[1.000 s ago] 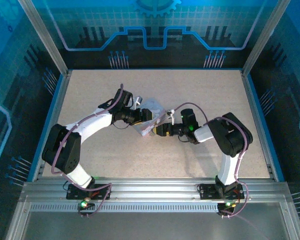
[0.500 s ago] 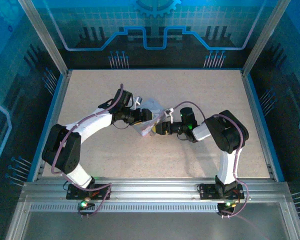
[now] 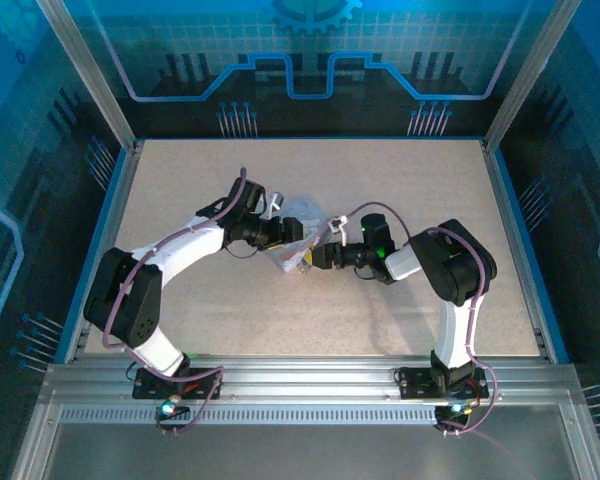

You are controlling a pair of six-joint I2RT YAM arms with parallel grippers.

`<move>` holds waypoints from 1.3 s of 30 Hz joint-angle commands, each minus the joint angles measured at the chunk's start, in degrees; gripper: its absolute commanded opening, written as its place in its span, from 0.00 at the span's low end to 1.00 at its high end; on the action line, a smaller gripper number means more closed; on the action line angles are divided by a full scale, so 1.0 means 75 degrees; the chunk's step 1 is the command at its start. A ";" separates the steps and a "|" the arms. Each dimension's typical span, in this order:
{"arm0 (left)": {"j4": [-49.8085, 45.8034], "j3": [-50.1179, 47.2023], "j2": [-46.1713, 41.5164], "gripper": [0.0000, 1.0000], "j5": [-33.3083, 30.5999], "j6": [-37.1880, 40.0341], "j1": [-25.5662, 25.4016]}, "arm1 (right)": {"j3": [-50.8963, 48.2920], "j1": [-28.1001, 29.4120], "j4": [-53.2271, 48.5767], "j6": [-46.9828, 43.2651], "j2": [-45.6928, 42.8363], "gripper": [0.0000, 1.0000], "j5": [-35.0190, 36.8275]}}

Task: Unlock the padlock with the key

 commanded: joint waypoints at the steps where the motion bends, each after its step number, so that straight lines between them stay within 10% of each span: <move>1: -0.0224 0.0025 -0.0103 0.71 -0.0058 -0.0035 0.0050 | 0.0121 -0.0122 -0.0015 -0.0179 0.0160 0.67 -0.0023; 39: -0.0295 0.0098 -0.0091 0.70 -0.0072 -0.0056 0.0050 | -0.0153 -0.0147 -0.0110 -0.0372 -0.0231 0.43 -0.0279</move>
